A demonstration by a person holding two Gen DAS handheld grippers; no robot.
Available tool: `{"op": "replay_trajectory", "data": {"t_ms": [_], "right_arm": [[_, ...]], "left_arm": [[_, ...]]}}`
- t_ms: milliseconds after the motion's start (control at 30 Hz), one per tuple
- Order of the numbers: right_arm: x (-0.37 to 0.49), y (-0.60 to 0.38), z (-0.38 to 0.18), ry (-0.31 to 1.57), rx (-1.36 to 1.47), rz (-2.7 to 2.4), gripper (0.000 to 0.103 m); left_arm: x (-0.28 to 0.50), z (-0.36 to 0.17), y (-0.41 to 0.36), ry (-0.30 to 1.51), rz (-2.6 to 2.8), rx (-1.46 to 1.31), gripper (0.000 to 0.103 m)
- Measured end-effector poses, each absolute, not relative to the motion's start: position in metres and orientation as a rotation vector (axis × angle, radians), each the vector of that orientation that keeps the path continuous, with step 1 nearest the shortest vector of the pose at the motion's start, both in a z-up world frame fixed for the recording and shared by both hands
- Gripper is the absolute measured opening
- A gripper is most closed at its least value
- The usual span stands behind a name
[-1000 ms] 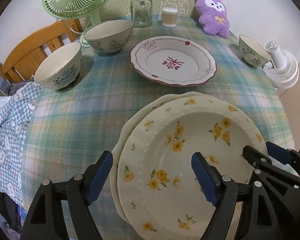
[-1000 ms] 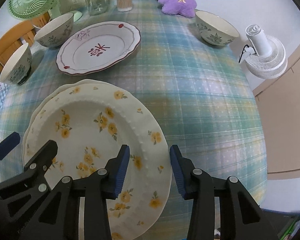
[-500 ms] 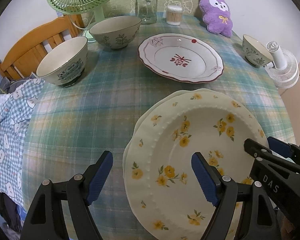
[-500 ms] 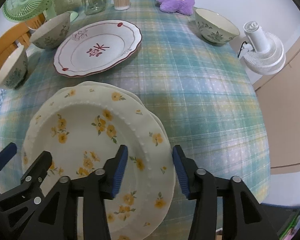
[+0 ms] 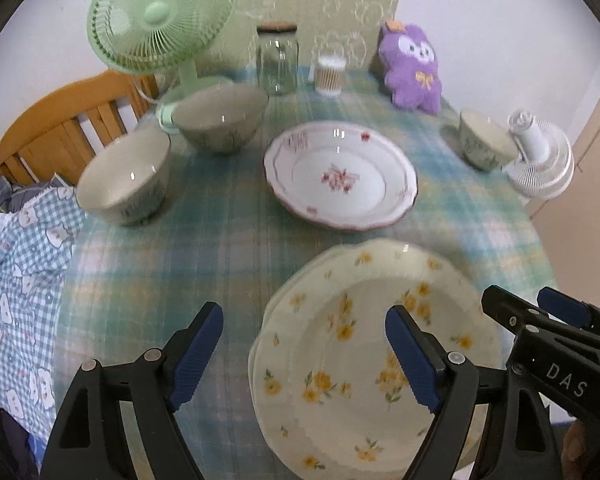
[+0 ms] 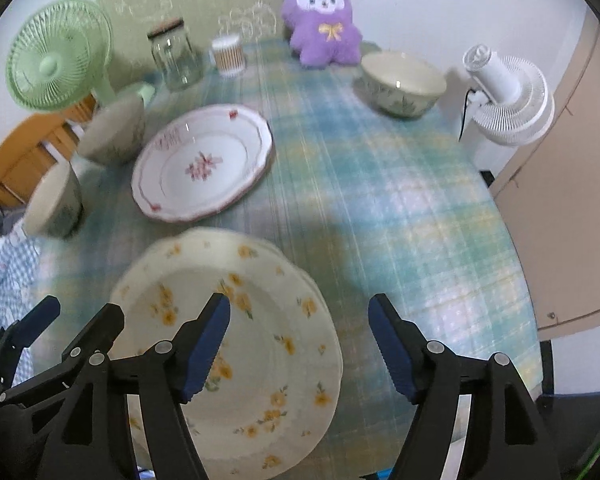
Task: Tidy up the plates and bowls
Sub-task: 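Move both grippers to the rim of the red-rimmed white plate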
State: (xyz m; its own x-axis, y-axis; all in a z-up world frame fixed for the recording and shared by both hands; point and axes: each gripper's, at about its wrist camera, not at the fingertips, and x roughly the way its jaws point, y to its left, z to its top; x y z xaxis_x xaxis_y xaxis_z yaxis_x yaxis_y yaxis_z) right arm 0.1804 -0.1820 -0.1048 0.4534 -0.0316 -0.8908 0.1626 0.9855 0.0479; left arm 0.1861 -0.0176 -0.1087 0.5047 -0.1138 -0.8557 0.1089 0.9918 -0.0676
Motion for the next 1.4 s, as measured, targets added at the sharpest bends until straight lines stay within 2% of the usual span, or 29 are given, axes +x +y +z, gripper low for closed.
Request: {"op": "replay_trajectory", "data": {"t_ms": [333,967,1300,1400], "right_arm": [[0.228,-0.188,-0.077,0.999,0.096,-0.038,0.075],[0.361,-0.196,-0.123,1.027,0.067,0.133,0.075],[0.396,-0.185,-0.164,1.090,0.057,0.184,0.074],[0.400,-0.181,-0.172,1.092,0.034,0.186,0.069]], "left_arm": [[0.222,-0.089,-0.022,0.992,-0.062,-0.076,0.085],[0.325,-0.123,-0.043,0.987,0.143,-0.061,0.084],[0.352,-0.158,-0.038,1.068,0.219,-0.072,0.077],[0.358,-0.167,-0.036,1.088,0.225,-0.076,0.074]]}}
